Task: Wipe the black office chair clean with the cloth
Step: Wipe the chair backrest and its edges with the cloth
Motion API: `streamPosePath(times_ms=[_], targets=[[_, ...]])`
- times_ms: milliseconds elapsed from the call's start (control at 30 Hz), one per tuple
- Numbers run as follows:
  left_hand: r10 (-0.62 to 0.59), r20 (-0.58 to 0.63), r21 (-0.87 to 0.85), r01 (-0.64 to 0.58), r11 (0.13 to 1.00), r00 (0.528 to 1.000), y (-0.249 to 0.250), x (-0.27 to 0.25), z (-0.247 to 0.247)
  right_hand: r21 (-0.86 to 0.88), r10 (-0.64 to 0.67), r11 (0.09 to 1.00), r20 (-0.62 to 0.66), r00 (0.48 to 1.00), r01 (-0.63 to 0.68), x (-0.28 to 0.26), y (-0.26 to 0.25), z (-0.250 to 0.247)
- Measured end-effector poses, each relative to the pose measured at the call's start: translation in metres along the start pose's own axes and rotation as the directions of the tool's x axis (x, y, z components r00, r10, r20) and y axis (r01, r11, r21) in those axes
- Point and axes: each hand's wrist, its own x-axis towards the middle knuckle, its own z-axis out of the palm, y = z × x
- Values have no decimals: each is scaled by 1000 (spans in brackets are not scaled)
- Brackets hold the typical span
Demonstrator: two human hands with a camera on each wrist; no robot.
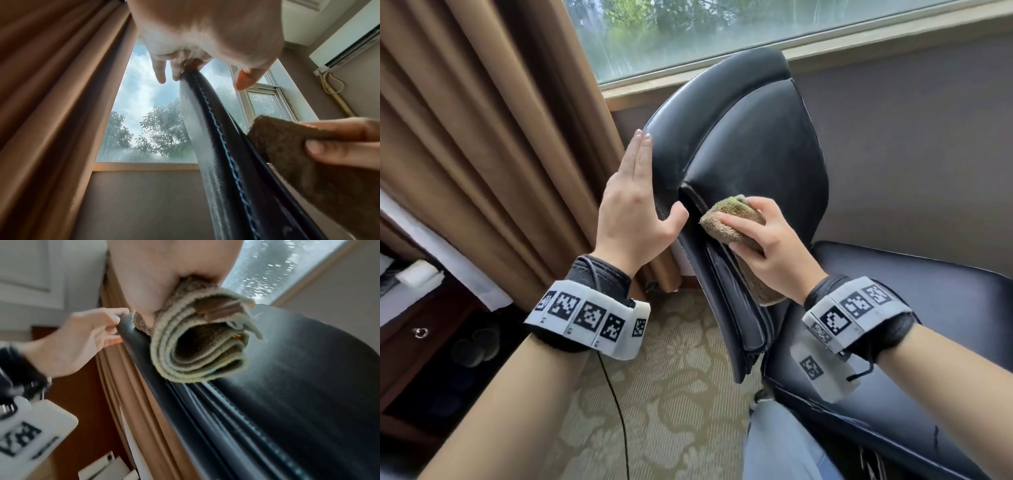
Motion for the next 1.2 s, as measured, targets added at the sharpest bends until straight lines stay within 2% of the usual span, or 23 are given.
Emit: streamPosePath(times_ms=[100,200,367,500,600,667,767,867,1033,1133,1200], targets=[[6,-33,-24,-7,1000,999,-5,5,6,90,123,990,-153,980,-110,11,-6,-7],[14,-65,-19,-15,1000,998,-7,7,10,93,89,993,-220,971,-70,33,-15,-2],[-21,-46,-12,20,1000,999,-8,5,10,-63,-19,998,-85,996,13,42,-11,20],[-36,-29,10,37,999,999,-6,6,10,-168,-166,971,19,986,167,19,12,20],[-64,-33,5,64,998,997,-1,9,11,-85,-142,986,25,990,143,11,19,10],[-76,-47,-11,75,997,996,2,10,13,-4,-88,996,-46,995,88,19,14,2],[-101,-72,-32,99,995,992,5,10,15,19,-41,999,-119,992,43,43,3,-1],[-123,-83,-32,120,992,989,5,9,15,-30,-55,998,-40,998,53,55,-2,7],[-124,-113,-63,117,991,986,4,11,19,-190,-242,950,61,968,249,31,19,5],[-122,-117,-61,115,991,986,5,12,21,-122,-171,975,118,978,185,21,28,-6],[-121,-115,-56,115,992,986,6,12,20,-21,-100,994,91,991,103,25,26,-12]])
